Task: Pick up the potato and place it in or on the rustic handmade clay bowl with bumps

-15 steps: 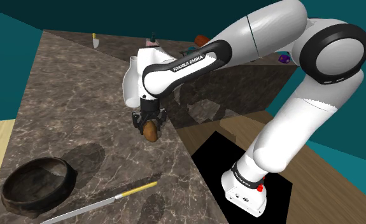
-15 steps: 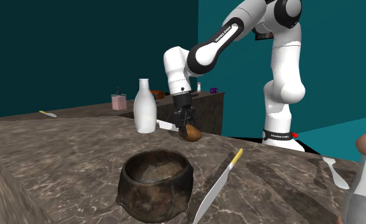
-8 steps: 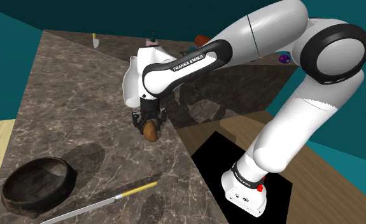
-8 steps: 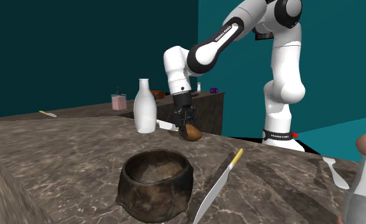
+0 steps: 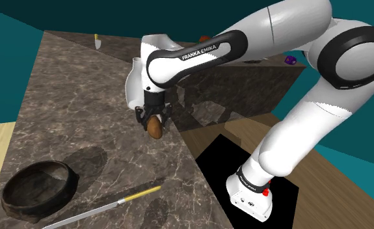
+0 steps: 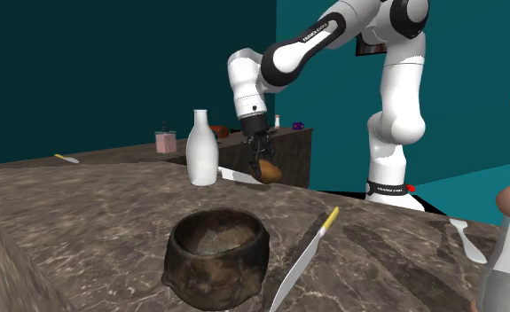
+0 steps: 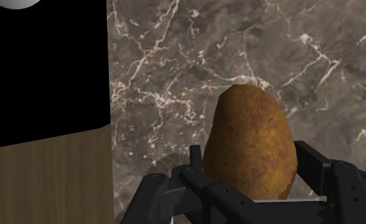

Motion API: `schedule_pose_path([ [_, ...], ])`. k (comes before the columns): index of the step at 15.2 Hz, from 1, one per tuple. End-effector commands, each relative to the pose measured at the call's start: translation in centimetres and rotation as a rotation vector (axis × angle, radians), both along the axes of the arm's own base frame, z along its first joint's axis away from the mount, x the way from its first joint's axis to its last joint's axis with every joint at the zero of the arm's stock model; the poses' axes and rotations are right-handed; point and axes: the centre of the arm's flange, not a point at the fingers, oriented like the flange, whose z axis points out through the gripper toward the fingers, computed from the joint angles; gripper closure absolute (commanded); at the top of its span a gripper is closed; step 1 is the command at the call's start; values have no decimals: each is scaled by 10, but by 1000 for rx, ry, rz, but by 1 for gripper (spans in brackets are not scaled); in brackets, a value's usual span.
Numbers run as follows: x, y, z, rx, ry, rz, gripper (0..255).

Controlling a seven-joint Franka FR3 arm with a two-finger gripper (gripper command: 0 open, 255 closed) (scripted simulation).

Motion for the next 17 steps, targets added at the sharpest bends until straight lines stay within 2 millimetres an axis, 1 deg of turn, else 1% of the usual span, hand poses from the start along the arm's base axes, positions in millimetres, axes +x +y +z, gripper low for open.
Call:
schedule_pose_path([
  [1,0,0,10,0,1,0,255],
  [17,0,0,95,0,1,0,255],
])
